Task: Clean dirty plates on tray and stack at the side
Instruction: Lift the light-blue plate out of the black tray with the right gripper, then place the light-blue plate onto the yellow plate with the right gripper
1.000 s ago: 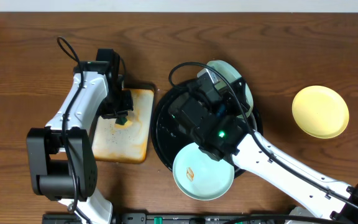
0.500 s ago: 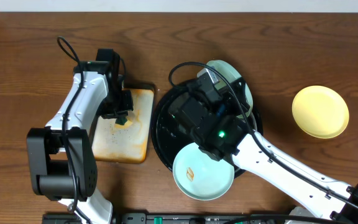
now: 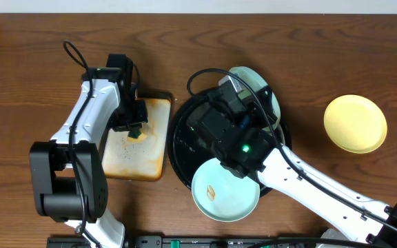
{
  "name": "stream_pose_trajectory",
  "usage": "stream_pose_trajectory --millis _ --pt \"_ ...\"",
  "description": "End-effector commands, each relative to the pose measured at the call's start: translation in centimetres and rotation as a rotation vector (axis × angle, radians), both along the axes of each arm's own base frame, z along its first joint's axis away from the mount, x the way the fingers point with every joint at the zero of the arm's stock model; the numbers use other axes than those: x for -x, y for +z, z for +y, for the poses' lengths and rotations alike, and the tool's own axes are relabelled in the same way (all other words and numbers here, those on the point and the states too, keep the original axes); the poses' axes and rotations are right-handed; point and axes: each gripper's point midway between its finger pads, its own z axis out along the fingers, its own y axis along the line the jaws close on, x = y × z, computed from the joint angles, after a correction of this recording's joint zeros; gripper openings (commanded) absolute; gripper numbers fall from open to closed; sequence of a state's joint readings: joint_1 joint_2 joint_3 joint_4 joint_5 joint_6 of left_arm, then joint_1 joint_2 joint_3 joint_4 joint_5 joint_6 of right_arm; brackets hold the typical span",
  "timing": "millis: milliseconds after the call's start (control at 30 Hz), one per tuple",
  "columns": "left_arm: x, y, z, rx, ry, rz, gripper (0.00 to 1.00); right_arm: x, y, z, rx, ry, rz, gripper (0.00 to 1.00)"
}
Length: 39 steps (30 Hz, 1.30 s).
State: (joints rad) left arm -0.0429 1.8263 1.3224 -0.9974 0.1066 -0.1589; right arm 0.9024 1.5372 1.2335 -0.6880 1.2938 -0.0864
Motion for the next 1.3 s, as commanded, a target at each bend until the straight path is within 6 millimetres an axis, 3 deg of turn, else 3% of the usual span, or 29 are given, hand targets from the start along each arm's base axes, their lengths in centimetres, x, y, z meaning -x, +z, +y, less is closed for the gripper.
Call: stream_pose_trajectory --millis 0,133,233,467,633,900,967,1067,1267 --pt "0.3 -0.2 -0.2 0.010 -0.011 0.011 0.15 0.1 -0.5 0.9 -0.115 0.043 0.034 0.01" --pt "0.4 -0.2 -0.2 0.009 -0.011 0.015 0.15 -0.5 -4.8 0.5 -0.362 0.035 0.203 0.01" --pt "0.4 -0.2 -0.2 0.009 -0.011 0.016 0.15 -1.7 -6.4 -1.6 -0.508 -0.009 0.305 0.01" --pt "0.4 -0.2 -0.2 0.009 -0.011 0.015 0.15 -2.2 -5.8 -4.6 -0.707 -0.043 0.375 0.01" --pt "0.4 -0.2 -0.2 0.009 -0.011 0.015 0.15 -1.7 -6.2 -4.4 -0.817 -0.036 0.432 0.01" --pt "0.4 -0.2 -0.2 0.009 -0.011 0.016 0.15 -2.3 -6.3 -7.0 -1.079 -0.102 0.464 0.01" --pt "0.4 -0.2 -0.2 0.009 -0.011 0.017 0.15 -2.6 -6.4 -8.8 -1.176 -0.129 0.471 0.01" --pt "0.4 -0.2 -0.2 0.009 -0.011 0.018 0.15 -2.7 -6.6 -13.0 -1.298 -0.218 0.446 0.01" --pt "0.4 -0.2 -0.2 0.009 -0.011 0.016 0.15 -1.8 -8.0 -23.1 -1.402 -0.481 0.314 0.01"
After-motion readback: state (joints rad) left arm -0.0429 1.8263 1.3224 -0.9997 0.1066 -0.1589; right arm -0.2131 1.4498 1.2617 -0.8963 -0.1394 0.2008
